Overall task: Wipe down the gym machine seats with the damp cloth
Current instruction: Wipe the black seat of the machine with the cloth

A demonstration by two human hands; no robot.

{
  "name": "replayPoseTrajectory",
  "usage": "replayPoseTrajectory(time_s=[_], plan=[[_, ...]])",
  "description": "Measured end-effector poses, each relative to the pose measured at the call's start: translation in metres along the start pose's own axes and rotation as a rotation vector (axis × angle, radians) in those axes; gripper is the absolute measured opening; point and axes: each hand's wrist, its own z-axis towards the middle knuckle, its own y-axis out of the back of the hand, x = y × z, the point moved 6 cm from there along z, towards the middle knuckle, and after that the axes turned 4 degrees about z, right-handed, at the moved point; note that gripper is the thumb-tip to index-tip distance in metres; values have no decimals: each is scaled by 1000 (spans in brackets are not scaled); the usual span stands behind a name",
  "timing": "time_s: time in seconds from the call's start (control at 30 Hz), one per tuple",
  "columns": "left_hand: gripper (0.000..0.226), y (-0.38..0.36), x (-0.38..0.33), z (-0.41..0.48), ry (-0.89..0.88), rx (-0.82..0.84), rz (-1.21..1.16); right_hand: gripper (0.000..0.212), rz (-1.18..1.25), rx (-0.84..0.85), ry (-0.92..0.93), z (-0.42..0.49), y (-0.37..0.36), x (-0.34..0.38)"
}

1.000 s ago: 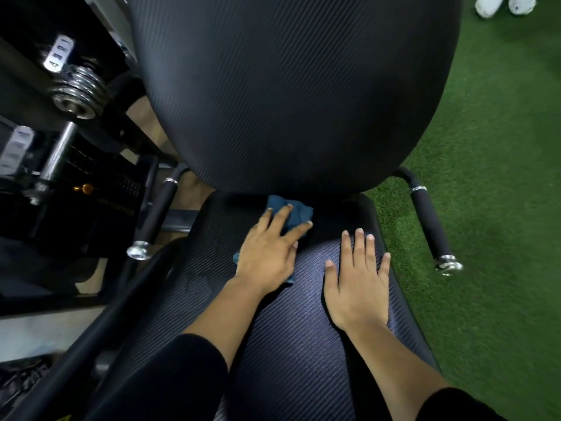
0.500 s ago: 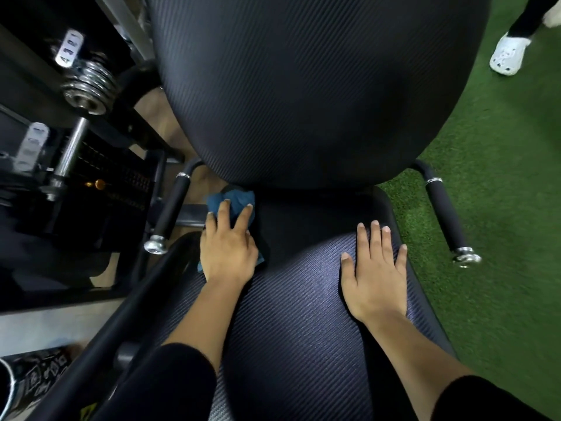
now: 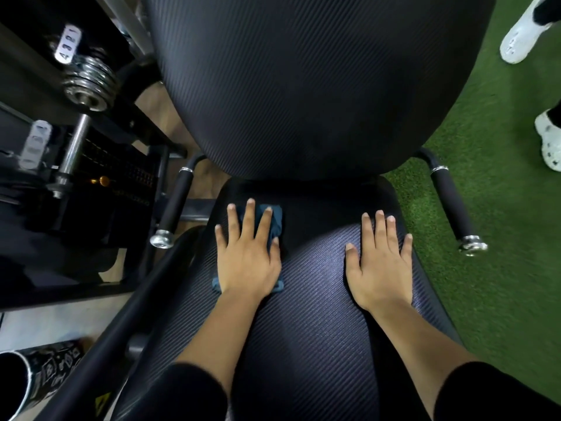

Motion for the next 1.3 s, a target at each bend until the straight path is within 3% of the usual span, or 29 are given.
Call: replayPoseTrajectory(time_s=[0.17, 0.43, 0.7, 0.87, 1.0, 1.17, 1.3], plan=[[53, -1, -5, 17, -36, 60, -26, 71, -11, 0, 1, 1, 1, 0], [54, 5, 11, -58, -60, 31, -22, 72, -20, 5, 1, 1, 1, -1], [54, -1, 18, 25, 37, 72, -37, 70, -27, -1, 2, 1, 1, 0], [54, 5, 32, -13, -11, -3, -62, 69, -14, -6, -1, 1, 1, 0], [56, 6, 50, -39, 57, -11, -65, 70, -11, 0, -1, 0, 1, 0], [55, 0, 50, 27, 252, 34, -122, 70, -2, -8, 10, 1, 2, -1], [54, 0, 41, 33, 229, 27, -89, 72, 21, 8, 19, 2, 2, -2]])
